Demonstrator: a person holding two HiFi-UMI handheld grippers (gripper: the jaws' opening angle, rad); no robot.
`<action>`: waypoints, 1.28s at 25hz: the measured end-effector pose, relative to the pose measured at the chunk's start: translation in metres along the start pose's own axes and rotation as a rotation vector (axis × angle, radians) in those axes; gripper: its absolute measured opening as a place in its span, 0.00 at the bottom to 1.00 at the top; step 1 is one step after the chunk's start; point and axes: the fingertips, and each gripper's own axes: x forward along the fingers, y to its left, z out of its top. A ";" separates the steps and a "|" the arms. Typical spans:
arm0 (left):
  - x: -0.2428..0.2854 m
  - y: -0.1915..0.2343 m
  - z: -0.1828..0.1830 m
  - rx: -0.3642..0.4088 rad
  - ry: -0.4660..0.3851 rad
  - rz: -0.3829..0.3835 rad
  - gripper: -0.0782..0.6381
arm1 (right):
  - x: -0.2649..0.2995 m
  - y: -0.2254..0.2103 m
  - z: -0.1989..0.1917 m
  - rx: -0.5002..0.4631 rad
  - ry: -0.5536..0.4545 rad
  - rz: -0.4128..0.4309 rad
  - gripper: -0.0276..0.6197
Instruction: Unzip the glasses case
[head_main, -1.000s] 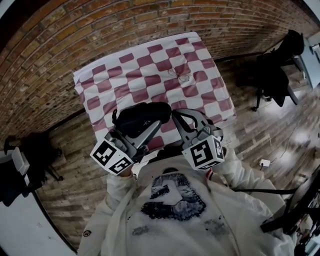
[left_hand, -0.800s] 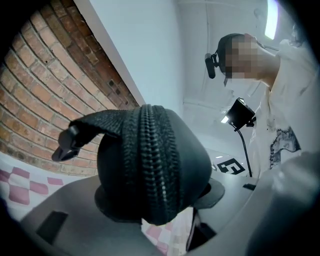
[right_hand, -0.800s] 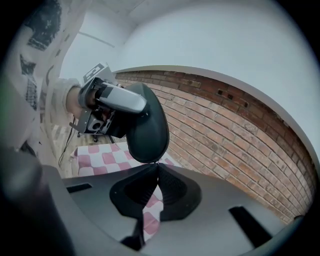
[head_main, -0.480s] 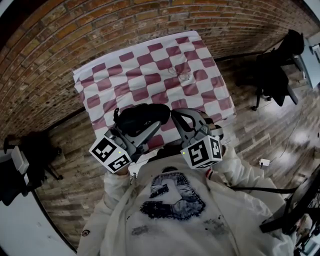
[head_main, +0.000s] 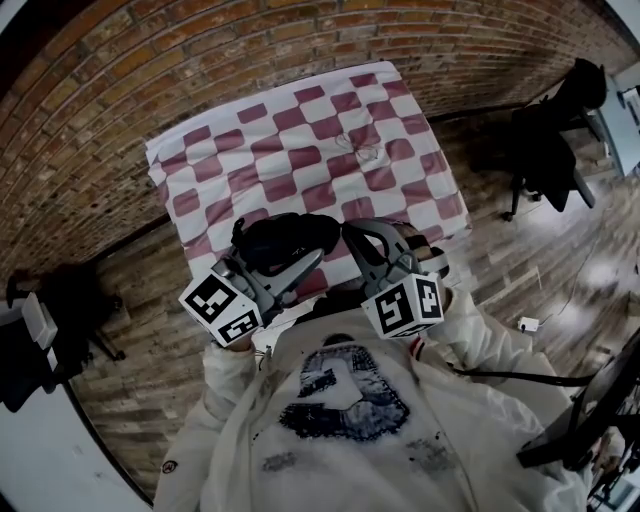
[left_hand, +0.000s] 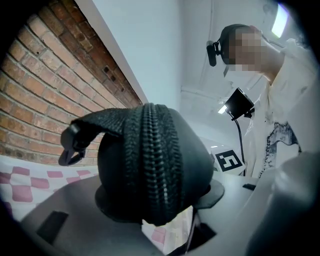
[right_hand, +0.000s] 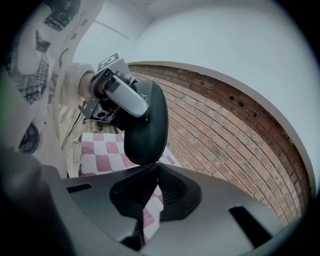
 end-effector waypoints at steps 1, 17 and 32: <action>0.000 0.000 -0.001 0.000 0.007 -0.002 0.48 | 0.000 0.001 0.000 -0.010 0.001 0.004 0.06; -0.003 0.000 -0.017 0.030 0.075 -0.019 0.47 | 0.004 0.005 0.006 -0.121 0.007 0.035 0.06; 0.005 0.003 -0.029 0.031 0.143 -0.037 0.47 | 0.007 0.001 0.011 -0.162 0.012 0.035 0.06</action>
